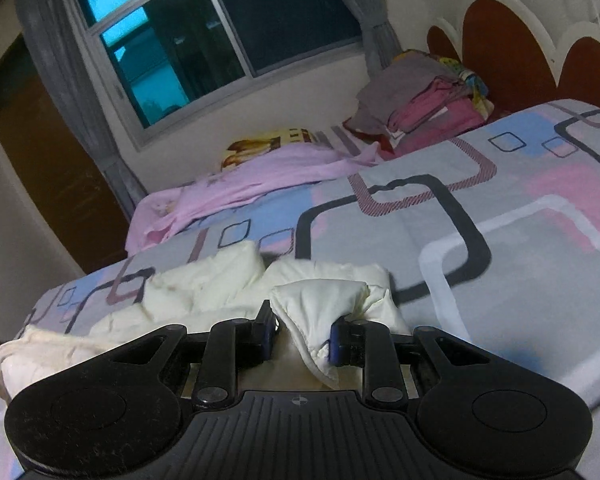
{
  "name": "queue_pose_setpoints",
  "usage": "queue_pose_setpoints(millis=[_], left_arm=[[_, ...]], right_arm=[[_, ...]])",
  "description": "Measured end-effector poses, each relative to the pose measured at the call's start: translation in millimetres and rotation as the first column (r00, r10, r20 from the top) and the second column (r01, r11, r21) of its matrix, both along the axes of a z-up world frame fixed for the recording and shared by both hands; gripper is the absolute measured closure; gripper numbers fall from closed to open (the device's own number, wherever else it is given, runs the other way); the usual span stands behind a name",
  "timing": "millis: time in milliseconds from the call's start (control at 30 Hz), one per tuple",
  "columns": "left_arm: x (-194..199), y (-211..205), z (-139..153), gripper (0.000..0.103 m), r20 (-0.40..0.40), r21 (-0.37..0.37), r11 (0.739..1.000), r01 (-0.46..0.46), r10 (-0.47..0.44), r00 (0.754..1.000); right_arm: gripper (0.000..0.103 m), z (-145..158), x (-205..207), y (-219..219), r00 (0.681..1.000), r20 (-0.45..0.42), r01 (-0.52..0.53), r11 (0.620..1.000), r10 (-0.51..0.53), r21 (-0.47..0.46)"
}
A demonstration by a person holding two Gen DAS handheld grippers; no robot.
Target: Fold large clothes
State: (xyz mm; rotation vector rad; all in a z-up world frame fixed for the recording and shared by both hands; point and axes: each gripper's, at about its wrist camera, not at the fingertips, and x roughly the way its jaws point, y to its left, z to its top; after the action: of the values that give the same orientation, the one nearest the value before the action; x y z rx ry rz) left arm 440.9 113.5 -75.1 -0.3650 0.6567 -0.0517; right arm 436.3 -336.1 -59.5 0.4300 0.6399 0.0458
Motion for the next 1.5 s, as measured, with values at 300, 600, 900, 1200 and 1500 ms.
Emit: queue_pose_setpoints(millis=[300,600,900,1200,1500], left_arm=[[80,-16,-14,0.093,-0.026,0.120,0.992,-0.047,0.050,0.998],[129,-36,-44,0.093,-0.081,0.244,0.969,-0.044,0.065,0.995],[150,-38,-58,0.088,-0.094,0.247,0.967,-0.069,0.095,0.991],[155,-45,-68,0.084,-0.094,0.296,0.953,-0.066,0.098,0.991],[112,-33,-10,0.029,0.051,0.338,0.936,-0.102,0.091,0.995]], right_arm=[[0.078,-31,86,-11,0.996,-0.081,0.048,0.999,-0.048,-0.005],[0.066,-62,129,-17,0.992,-0.119,0.039,0.999,-0.041,-0.016],[0.009,-65,135,-21,0.996,-0.006,0.087,0.984,-0.089,-0.154],[0.010,-99,149,-5,0.995,-0.045,0.066,0.926,-0.089,-0.373],[0.010,-35,118,0,0.992,0.125,0.066,0.953,-0.030,-0.295]])
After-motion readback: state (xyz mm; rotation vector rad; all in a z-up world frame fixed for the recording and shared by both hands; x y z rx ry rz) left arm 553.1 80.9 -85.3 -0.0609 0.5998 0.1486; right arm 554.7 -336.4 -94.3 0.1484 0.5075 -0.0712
